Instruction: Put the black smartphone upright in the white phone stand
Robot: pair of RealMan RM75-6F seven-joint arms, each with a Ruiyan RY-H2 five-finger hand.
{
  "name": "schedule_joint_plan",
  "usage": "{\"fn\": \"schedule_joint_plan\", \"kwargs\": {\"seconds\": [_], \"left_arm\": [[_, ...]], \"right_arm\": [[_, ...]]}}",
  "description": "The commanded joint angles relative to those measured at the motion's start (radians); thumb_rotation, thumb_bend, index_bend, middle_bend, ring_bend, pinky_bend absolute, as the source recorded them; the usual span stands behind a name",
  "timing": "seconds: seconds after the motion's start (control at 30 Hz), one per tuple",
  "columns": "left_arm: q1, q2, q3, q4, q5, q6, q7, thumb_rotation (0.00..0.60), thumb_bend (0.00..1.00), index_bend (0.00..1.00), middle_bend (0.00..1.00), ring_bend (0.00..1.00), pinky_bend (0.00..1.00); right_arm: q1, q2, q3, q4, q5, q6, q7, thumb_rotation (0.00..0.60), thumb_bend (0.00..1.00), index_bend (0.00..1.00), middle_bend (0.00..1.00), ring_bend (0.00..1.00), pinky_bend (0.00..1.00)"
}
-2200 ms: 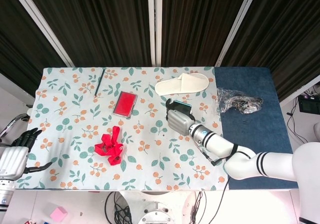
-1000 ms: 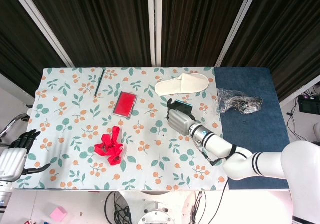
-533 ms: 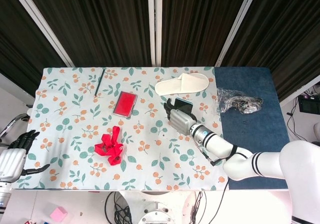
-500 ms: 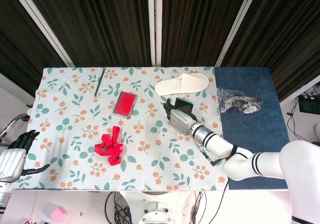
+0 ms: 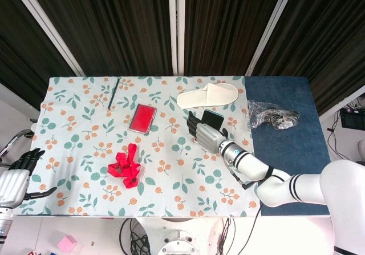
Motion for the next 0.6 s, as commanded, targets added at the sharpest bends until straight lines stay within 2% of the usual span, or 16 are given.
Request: {"fn": "schedule_joint_plan", "kwargs": {"seconds": [0.03, 0.17, 0.37, 0.47, 0.53, 0.6], "left_arm": [[0.001, 0.0, 0.0, -0.001, 0.0, 0.002, 0.001, 0.424, 0.02, 0.1, 0.07, 0.07, 0.22], [0.002, 0.002, -0.002, -0.004, -0.001, 0.005, 0.004, 0.424, 0.02, 0.1, 0.07, 0.07, 0.22], [0.002, 0.005, -0.003, -0.009, -0.003, 0.005, 0.01, 0.424, 0.02, 0.1, 0.07, 0.07, 0.22], [-0.001, 0.004, -0.004, -0.016, 0.0, 0.003, 0.019, 0.425, 0.02, 0.1, 0.07, 0.07, 0.22], [-0.004, 0.004, -0.005, -0.022, 0.001, 0.001, 0.029, 0.425, 0.02, 0.1, 0.07, 0.07, 0.22], [-0.009, 0.003, -0.007, -0.03, 0.002, -0.002, 0.04, 0.424, 0.02, 0.1, 0.07, 0.07, 0.22]], "right_arm": [[-0.011, 0.026, 0.005, -0.027, -0.029, 0.023, 0.024, 0.6, 0.08, 0.0, 0.0, 0.0, 0.0], [-0.042, 0.099, 0.011, -0.117, -0.089, 0.084, 0.073, 0.6, 0.08, 0.0, 0.0, 0.0, 0.0], [-0.183, 0.283, 0.004, -0.284, -0.291, 0.303, 0.232, 0.6, 0.1, 0.0, 0.0, 0.0, 0.0], [-0.299, 0.369, -0.006, -0.315, -0.361, 0.431, 0.378, 0.6, 0.18, 0.0, 0.0, 0.0, 0.0], [-0.39, 0.414, -0.016, -0.311, -0.394, 0.51, 0.507, 0.6, 0.2, 0.0, 0.0, 0.0, 0.0], [-0.481, 0.449, -0.03, -0.297, -0.411, 0.556, 0.688, 0.6, 0.21, 0.0, 0.0, 0.0, 0.0]]}}
